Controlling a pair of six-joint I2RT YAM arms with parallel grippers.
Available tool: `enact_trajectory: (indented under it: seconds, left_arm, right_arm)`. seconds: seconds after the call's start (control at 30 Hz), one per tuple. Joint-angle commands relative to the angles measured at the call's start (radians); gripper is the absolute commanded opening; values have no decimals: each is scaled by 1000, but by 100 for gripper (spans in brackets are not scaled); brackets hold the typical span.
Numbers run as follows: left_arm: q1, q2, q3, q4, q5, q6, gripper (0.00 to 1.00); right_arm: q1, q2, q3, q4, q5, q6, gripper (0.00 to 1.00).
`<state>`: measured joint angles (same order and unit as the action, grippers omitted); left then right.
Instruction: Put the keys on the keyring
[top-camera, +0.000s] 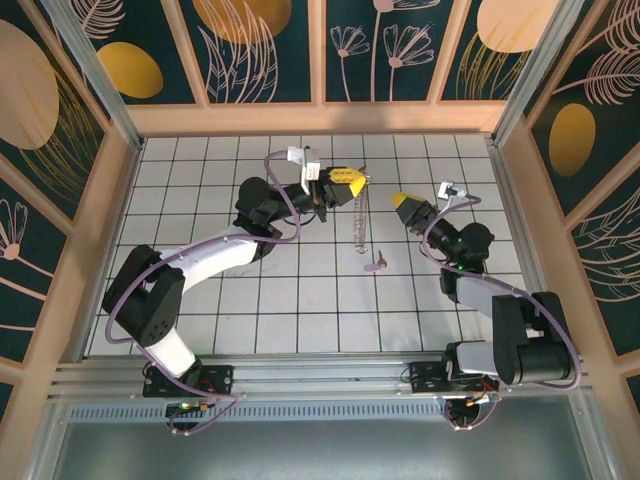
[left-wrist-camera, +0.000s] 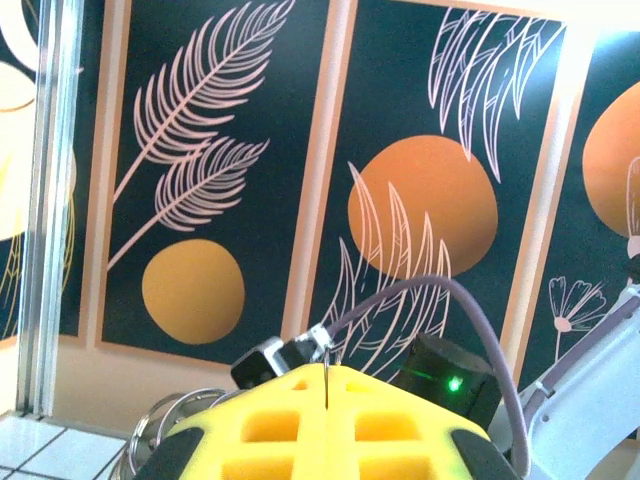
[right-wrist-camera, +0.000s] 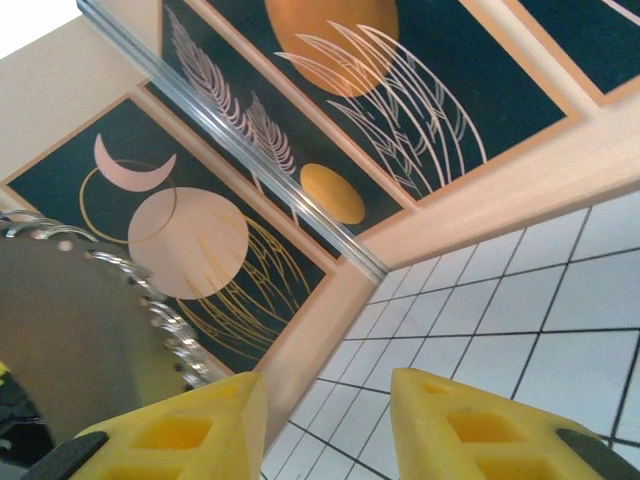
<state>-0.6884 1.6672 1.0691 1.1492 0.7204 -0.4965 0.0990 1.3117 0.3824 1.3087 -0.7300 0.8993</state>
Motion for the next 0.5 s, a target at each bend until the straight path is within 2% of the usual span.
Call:
enact_trajectory:
  seconds: [0.0, 0.17, 0.47]
  left_arm:
    - [-1, 8, 37, -42, -12, 19, 0]
    - [12, 23, 35, -46, -6, -28, 0]
    - [66, 92, 40, 99, 46, -218, 0]
  right_arm:
    - [7, -16, 56, 100, -88, -11, 37]
    - [7, -15, 115, 149, -195, -7, 34]
    - [32, -10, 191, 176, -236, 15, 36]
